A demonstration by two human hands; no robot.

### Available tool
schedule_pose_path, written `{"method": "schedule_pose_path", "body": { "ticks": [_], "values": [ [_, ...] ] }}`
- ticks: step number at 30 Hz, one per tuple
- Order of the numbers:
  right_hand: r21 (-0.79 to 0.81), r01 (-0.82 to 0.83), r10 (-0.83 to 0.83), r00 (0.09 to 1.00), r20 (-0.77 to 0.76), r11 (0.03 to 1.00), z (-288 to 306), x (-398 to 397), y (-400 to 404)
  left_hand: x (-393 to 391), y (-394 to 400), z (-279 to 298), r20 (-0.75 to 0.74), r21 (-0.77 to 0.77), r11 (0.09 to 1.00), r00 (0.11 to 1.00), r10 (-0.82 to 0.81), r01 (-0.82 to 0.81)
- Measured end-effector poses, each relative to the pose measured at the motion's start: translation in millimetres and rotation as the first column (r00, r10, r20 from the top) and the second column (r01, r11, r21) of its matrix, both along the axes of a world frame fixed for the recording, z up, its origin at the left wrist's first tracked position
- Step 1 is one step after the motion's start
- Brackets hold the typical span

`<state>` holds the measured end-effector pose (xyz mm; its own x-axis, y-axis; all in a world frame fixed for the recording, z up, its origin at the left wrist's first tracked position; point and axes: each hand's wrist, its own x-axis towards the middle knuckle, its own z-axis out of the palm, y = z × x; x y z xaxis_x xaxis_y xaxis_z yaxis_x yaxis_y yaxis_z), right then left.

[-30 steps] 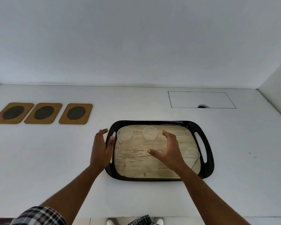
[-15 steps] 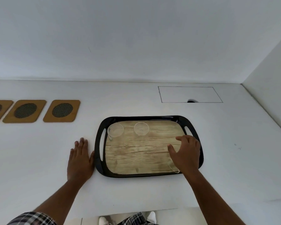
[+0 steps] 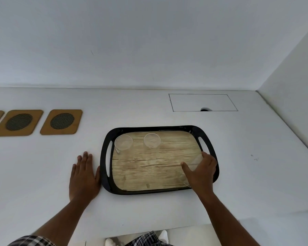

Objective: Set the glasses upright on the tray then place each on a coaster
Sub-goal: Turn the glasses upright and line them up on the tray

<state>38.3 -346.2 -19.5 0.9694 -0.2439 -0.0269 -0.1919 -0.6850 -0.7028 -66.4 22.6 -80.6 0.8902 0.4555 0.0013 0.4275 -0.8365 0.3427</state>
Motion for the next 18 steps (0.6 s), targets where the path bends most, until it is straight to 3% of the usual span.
{"method": "schedule_pose_path", "body": {
  "ticks": [5, 12, 18],
  "values": [
    [0.051, 0.007, -0.007, 1.0, -0.012, 0.999, -3, 5, 7, -1, -1, 3, -0.008, 0.0, 1.0, 1.0, -0.006, 0.006],
    [-0.077, 0.043, -0.052, 0.991, -0.12, 0.996, -6, 8, 12, -1, 1, 2, -0.015, -0.004, 1.0, 1.0, -0.007, 0.007],
    [0.013, 0.044, -0.041, 0.981, -0.189, 0.999, -7, 20, 9, -1, 0, 4, -0.002, -0.004, 1.0, 1.0, -0.009, 0.009]
  ]
}}
